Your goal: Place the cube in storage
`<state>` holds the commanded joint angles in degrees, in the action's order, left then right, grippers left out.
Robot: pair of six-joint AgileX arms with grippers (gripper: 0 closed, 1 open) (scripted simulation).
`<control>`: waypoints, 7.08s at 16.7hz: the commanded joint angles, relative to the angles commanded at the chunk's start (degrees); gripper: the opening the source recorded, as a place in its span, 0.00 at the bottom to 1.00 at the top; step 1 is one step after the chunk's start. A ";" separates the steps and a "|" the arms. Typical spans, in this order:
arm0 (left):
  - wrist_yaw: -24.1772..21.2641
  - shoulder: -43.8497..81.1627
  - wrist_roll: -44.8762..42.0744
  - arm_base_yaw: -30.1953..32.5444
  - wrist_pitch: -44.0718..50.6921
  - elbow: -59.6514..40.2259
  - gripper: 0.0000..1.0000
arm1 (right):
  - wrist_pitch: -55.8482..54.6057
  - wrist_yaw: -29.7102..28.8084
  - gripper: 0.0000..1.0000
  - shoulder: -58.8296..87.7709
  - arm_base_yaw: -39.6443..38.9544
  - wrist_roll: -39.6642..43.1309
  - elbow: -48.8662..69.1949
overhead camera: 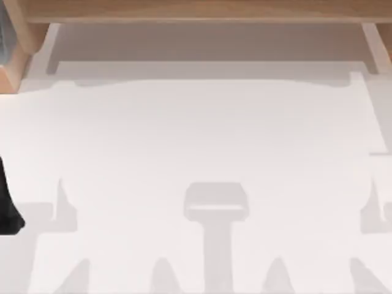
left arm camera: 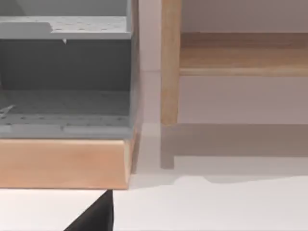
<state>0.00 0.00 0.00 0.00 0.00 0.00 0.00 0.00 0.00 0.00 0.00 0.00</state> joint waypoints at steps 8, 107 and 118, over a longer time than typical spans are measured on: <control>0.00 0.00 0.00 0.00 0.00 0.00 1.00 | -1.09 -3.60 1.00 12.79 -4.77 -0.31 12.73; 0.00 0.00 0.00 0.00 0.00 0.00 1.00 | 90.98 -8.11 0.00 146.16 21.33 19.79 161.69; 0.00 0.00 0.00 0.00 0.00 0.00 1.00 | 97.89 -0.69 0.00 158.54 21.54 20.22 166.29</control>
<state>0.00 0.00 0.00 0.00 0.00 0.00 97.89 -0.69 158.54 21.54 20.22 166.29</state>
